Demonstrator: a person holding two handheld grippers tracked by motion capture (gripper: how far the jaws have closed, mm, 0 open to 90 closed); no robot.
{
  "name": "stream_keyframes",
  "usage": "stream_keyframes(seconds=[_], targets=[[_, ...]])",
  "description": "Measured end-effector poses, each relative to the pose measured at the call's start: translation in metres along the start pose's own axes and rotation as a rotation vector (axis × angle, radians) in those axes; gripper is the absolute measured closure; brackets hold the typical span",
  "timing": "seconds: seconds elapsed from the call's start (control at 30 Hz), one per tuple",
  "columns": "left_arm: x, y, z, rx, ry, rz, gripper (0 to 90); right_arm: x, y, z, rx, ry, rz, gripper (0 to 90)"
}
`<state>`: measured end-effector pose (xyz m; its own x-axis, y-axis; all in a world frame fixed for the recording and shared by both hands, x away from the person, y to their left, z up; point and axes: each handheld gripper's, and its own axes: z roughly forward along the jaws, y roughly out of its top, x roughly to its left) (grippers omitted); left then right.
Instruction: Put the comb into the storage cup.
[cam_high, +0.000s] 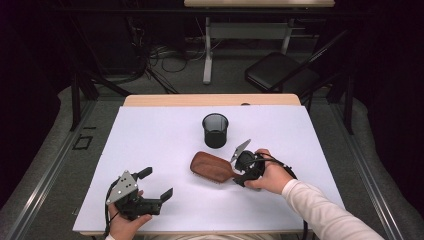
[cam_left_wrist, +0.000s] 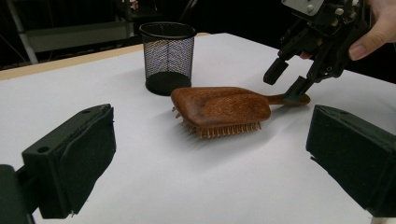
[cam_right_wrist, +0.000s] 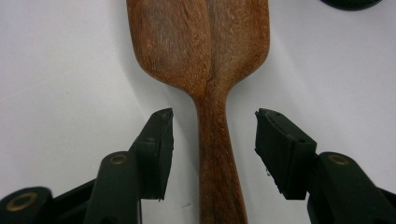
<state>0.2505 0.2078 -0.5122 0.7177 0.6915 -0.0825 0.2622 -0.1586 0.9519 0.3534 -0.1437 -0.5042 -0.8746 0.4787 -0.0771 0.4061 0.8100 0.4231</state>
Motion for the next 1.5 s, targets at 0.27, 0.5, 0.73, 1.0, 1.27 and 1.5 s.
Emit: stream_keyframes(seconds=[0.27, 0.5, 0.73, 1.0, 1.27, 1.5], targets=[[0.0, 0.0, 0.001, 0.001, -0.004, -0.003, 1.8, -0.001, 0.003, 0.008, 0.019, 0.019, -0.004, 46.7], [0.0, -0.001, 0.001, 0.004, -0.006, -0.004, 1.9, -0.002, 0.006, 0.014, 0.029, 0.031, -0.028, 51.4], [0.0, -0.001, 0.001, 0.006, -0.006, -0.006, 2.0, -0.003, 0.006, 0.02, 0.043, 0.048, -0.034, 56.8], [0.001, -0.001, 0.001, 0.006, -0.007, -0.008, 2.0, -0.003, 0.007, 0.023, 0.053, 0.045, -0.039, 59.3], [0.001, -0.001, 0.001, 0.011, -0.001, -0.011, 1.9, -0.003, 0.009, 0.029, 0.067, 0.04, -0.042, 61.4], [0.001, -0.002, 0.002, 0.01, -0.01, -0.015, 2.0, -0.003, 0.011, 0.032, 0.074, 0.038, -0.045, 63.7]])
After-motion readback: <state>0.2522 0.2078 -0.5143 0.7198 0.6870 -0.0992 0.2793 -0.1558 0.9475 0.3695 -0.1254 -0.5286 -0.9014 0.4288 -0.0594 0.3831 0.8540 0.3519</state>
